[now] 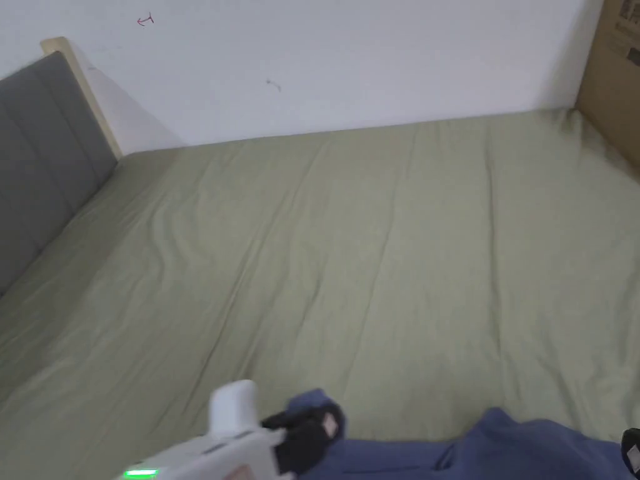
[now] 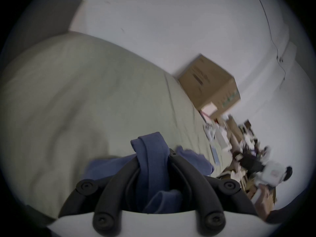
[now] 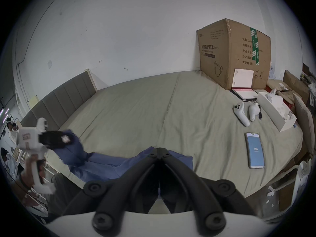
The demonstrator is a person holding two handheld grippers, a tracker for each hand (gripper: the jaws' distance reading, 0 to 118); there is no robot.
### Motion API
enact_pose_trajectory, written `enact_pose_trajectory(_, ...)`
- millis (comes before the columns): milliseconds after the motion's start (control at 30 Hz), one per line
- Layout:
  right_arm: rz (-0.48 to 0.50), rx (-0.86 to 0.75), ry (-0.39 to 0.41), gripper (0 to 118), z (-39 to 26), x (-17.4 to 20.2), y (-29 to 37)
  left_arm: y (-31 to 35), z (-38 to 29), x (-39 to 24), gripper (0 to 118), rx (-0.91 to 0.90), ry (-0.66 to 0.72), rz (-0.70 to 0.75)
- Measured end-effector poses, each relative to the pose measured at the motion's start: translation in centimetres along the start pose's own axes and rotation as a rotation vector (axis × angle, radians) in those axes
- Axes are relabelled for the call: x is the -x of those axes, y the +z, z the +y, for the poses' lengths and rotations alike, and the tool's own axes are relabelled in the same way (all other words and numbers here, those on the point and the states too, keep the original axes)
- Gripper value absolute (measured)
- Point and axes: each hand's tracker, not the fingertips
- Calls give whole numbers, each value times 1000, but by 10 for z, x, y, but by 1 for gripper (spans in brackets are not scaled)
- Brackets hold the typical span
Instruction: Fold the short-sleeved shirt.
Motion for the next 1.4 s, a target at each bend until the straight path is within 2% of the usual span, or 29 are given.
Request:
enact_pose_trajectory(200, -30, 10, -8, 0, -16, -23, 4, -75, -30, -25, 15, 118, 3, -46)
enact_pose_trajectory(233, -36, 18, -14, 0, -18, -27, 3, -78, -31, -28, 22, 122, -18, -35)
enact_pose_trajectory(267, -41, 26, -27, 0, -20, -31, 2, -76, -29, -27, 38, 117, -22, -34)
enact_pose_trajectory(300, -42, 31, -45, 0, -21, -34, 1, -71, -24, -24, 64, 104, -7, -45)
enact_pose_trajectory(333, -36, 32, -63, 0, -22, -36, 1, -62, -21, -19, 79, 66, 51, -61)
enact_pose_trajectory(367, -29, 30, -71, 0, -24, -38, 2, -53, -19, -14, 83, 31, 100, -77)
enact_pose_trajectory(433, -31, 30, -78, 0, -26, -42, 1, -38, -13, 1, 77, 2, 195, -114)
enact_pose_trajectory(467, -32, 34, -80, 0, -27, -42, 1, -36, -14, 6, 66, 9, 220, -122)
enact_pose_trajectory(533, -33, 43, -83, 0, -30, -45, -1, -43, -19, 8, 4, 15, 209, -117)
enact_pose_trajectory(600, -36, 54, -89, 0, -32, -45, -2, -60, -29, -1, 1, 59, 166, -77)
enact_pose_trajectory(667, -37, 54, -94, 0, -33, -46, 0, -80, -43, -5, 1, 136, 172, -134)
enact_pose_trajectory(800, -39, 63, -90, 0, -33, -44, 2, -118, -70, -24, 0, 269, 73, 4)
enact_pose_trajectory(933, -41, 77, -80, 0, -34, -44, 0, -101, -56, -18, 1, 190, 159, -56)
enact_pose_trajectory(1000, -32, 86, -80, 0, -35, -43, -3, -72, -47, -7, 3, 127, 176, -85)
enact_pose_trajectory(1033, -31, 89, -76, 0, -35, -41, -4, -55, -40, -1, 15, 92, 166, -82)
enact_pose_trajectory(1067, -30, 90, -71, 0, -36, -41, -5, -38, -34, 7, 37, 69, 158, -80)
enact_pose_trajectory(1100, -24, 92, -69, 0, -36, -41, -6, -20, -30, 18, 69, 55, 164, -76)
enact_pose_trajectory(1133, -16, 97, -71, 0, -37, -40, -8, -4, -27, 30, 86, 40, 181, -54)
enact_pose_trajectory(1167, -10, 102, -74, 0, -38, -39, -9, 9, -24, 43, 92, 21, 210, -34)
enact_pose_trajectory(1300, 3, 117, -81, 0, -41, -36, -15, 26, -29, 99, 92, -7, 368, 66)
enact_pose_trajectory(1400, 17, 118, -91, 0, -41, -33, -15, -3, -47, 123, 91, 40, 483, 28)
